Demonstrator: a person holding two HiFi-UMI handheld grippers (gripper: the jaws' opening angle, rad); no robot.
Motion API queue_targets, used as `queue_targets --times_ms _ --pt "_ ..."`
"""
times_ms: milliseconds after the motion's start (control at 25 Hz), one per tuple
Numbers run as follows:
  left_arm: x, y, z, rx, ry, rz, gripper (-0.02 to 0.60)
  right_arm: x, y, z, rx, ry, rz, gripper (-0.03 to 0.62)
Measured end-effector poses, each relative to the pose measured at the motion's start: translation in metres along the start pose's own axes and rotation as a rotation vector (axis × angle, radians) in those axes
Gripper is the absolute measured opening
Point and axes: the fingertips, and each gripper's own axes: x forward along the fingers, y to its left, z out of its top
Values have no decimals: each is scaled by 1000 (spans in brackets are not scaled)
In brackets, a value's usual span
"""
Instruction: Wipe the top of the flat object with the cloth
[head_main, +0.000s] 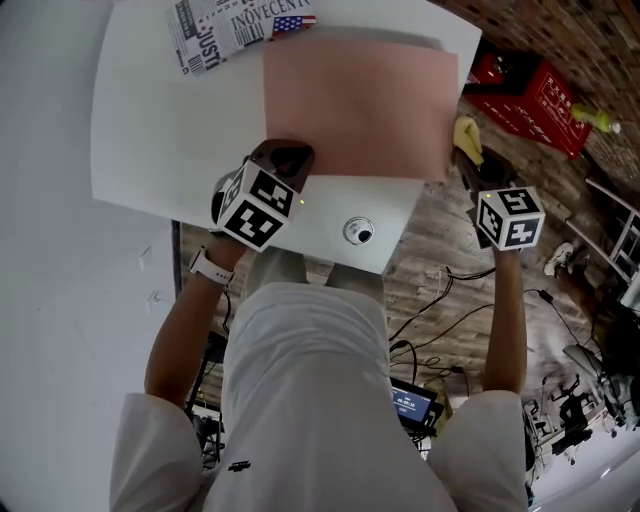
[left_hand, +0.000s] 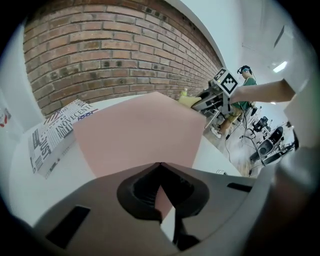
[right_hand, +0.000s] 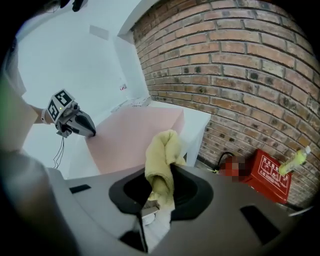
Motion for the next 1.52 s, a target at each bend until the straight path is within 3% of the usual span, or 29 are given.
queue_targets --times_ms 440,800,960,1320,1520 --pt "-1 -3 1 14 -29 -36 18 35 -43 72 -70 -4 6 94" --pt "-2 -3 2 -1 -36 -72 18 56 -68 121 -233 43 1 94" --pt "-2 -3 2 11 -49 -66 18 65 -75 143 -447 104 28 94" --pt "-2 -4 3 6 -56 -73 18 86 -53 159 -1042 380 245 92" --pt "-2 -4 3 16 -61 -53 18 95 -34 164 -1203 491 356 92"
